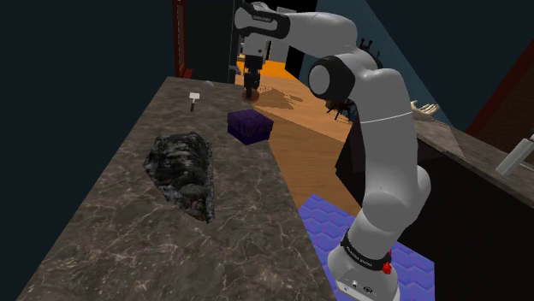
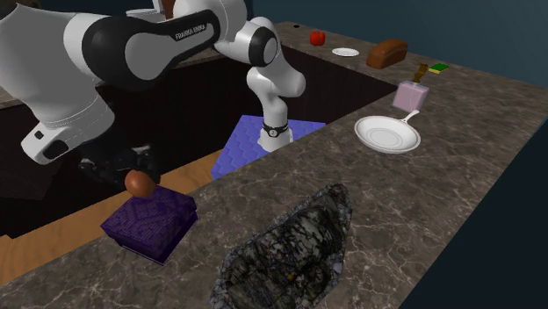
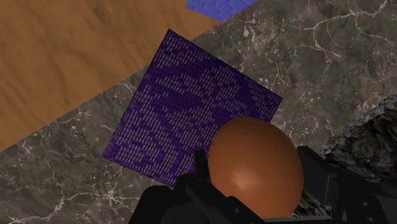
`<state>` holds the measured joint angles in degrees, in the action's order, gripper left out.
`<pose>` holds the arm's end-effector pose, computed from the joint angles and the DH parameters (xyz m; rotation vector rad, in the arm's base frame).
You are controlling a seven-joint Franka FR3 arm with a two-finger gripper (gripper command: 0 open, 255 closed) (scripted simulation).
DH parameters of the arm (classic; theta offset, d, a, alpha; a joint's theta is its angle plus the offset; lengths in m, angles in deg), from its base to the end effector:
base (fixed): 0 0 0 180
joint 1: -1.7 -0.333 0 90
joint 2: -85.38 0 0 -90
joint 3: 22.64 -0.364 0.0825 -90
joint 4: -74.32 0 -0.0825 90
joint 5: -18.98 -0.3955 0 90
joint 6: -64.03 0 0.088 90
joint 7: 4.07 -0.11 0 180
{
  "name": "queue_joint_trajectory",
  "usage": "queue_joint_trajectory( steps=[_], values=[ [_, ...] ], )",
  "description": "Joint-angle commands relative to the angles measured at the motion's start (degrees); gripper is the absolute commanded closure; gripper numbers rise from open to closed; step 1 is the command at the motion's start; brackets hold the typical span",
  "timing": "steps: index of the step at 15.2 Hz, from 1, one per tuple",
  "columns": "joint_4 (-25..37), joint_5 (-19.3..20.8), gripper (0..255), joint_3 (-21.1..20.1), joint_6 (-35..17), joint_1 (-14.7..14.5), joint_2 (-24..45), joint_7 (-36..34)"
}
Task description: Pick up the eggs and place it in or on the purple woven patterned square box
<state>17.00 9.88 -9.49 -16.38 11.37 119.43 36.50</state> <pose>0.7019 -0.2144 0.5430 -2.9708 -0.5238 0.2089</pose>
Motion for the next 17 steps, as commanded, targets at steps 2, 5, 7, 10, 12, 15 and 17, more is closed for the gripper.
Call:
queue_joint_trajectory(
  steps=[2, 5, 7, 10, 12, 15, 17],
  values=[
    [-3.8, 0.1, 255, 0.0, -3.1, -0.4, -0.7, 0.2],
    [-6.0, 0.2, 255, 0.1, -4.9, -0.6, -1.1, 0.3],
    [-5.9, 0.2, 255, 0.1, -4.9, -0.6, -1.1, 0.3],
    [-5.9, 0.2, 255, 0.1, -4.9, -0.6, -1.1, 0.3],
    [-5.9, 0.2, 255, 0.1, -4.9, -0.6, -1.1, 0.3],
    [-6.0, 0.2, 0, 0.1, -4.9, -0.6, -1.1, 0.3],
    [-6.0, 0.2, 0, 0.1, -4.9, -0.6, -1.1, 0.3]
  ],
)
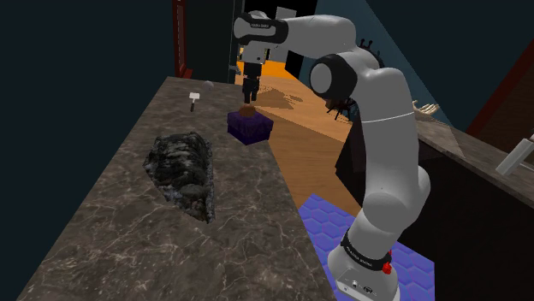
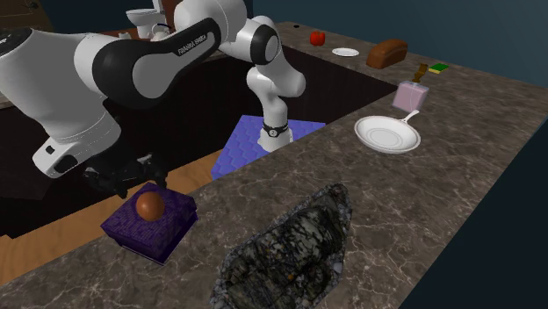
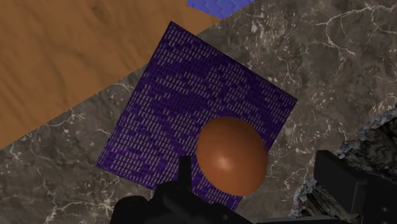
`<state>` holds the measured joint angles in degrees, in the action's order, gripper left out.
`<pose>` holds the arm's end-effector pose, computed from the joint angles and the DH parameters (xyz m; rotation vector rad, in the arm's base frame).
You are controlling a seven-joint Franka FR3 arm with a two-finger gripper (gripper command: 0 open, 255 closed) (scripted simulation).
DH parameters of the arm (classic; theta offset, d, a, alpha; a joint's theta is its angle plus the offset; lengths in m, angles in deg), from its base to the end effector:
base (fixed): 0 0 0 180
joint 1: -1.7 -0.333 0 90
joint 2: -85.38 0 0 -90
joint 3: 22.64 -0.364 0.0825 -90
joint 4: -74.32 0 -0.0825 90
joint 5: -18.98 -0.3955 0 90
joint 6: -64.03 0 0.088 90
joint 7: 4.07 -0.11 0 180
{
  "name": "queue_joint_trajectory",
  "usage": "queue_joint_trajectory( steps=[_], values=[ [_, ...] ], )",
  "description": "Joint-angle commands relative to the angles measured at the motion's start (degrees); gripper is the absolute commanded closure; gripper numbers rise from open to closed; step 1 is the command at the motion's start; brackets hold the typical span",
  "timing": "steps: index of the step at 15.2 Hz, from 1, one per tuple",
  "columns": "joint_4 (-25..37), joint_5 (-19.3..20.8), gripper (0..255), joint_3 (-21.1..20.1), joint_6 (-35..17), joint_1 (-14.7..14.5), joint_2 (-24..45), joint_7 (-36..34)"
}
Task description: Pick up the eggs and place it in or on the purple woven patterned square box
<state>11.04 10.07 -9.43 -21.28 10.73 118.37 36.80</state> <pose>0.7022 -0.2143 0.5141 -2.9713 -0.5237 0.2081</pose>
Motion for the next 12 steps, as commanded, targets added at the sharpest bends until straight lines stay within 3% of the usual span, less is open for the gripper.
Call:
queue_joint_trajectory(
  steps=[1, 5, 12],
  values=[
    [0.0, 0.0, 0, 0.0, 0.0, 0.0, 0.0, 0.0],
    [19.9, -1.2, 0, -0.5, 12.3, 2.7, 7.4, -0.8],
    [19.9, -1.2, 0, -0.5, 12.3, 2.7, 7.4, -0.8]
  ],
)
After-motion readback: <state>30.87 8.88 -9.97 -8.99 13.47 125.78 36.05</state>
